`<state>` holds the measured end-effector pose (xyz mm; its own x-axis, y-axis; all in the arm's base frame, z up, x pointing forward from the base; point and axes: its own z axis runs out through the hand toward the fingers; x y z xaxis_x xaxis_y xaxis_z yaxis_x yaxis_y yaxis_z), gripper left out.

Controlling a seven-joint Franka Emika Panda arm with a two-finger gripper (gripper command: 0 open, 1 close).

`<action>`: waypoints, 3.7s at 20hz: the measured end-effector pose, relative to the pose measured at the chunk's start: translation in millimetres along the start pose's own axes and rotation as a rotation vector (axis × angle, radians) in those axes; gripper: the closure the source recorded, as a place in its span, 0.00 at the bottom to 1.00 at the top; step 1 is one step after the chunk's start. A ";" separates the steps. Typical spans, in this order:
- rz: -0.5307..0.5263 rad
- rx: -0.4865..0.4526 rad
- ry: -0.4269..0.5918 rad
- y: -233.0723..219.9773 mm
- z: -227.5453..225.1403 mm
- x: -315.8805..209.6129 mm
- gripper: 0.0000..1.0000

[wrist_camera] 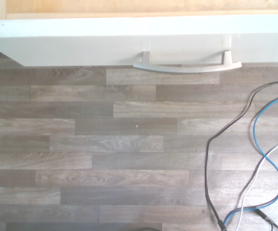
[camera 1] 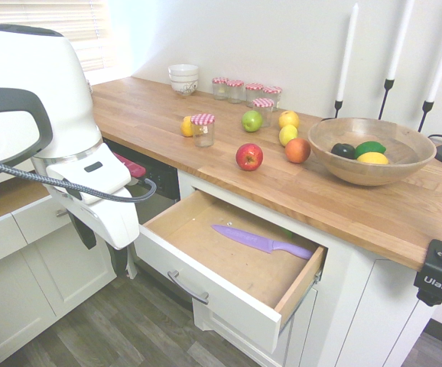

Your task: Close the drawer

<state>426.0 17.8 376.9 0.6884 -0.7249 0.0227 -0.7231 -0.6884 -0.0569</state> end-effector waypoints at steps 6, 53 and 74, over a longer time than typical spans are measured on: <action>-0.007 -0.018 0.004 4.7 6.3 0.4 0.00; 0.009 -0.031 0.028 -52.0 198.1 71.1 1.00; 0.011 -0.015 0.052 -115.0 216.1 119.4 1.00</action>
<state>603.6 15.3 170.4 0.6766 -0.7326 0.0743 -0.7319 -0.6802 -0.0421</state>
